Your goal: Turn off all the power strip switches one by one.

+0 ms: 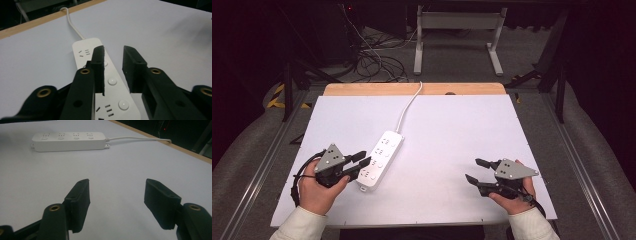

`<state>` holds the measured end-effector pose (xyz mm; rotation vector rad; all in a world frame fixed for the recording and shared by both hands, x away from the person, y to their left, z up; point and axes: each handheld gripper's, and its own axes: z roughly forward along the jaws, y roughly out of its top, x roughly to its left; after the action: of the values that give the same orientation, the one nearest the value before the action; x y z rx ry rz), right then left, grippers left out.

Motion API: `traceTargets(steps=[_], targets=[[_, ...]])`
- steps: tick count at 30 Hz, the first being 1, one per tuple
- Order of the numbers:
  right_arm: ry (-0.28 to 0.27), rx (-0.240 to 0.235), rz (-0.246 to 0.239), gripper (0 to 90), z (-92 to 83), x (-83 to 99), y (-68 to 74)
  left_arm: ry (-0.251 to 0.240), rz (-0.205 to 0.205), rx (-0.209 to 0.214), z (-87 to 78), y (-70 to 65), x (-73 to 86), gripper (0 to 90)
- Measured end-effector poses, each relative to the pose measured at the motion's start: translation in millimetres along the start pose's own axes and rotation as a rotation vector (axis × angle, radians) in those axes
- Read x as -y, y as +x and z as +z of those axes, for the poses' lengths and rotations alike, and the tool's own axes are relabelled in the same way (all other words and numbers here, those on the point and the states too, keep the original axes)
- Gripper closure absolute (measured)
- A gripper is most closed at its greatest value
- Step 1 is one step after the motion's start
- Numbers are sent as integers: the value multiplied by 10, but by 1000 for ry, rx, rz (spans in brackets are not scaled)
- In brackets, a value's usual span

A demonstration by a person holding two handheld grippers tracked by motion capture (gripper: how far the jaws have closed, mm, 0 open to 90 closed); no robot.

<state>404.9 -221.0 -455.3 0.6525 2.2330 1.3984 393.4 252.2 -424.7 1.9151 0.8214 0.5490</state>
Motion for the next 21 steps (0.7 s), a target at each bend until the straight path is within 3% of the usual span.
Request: traceTargets(steps=[4, 9, 15, 16, 20, 21], targets=[[-1, -1, 1, 386, 2, 2, -1, 38, 10, 13, 33, 29, -18, 899], [0, -1, -3, 386, 2, 2, 1, 56, 2, 22, 27, 38, -25, 900], [2, -2, 0, 386, 7, 3, 6, 82, -19, 63, 55, 30, -28, 900], [4, -1, 0, 386, 6, 2, 7, 109, -31, 92, 78, 32, -25, 900], [3, -5, -1, 386, 11, 4, 7, 177, -42, 124, 123, 28, -15, 900], [3, -5, 0, 386, 11, 4, 7, 196, -29, 126, 132, 31, -14, 900]])
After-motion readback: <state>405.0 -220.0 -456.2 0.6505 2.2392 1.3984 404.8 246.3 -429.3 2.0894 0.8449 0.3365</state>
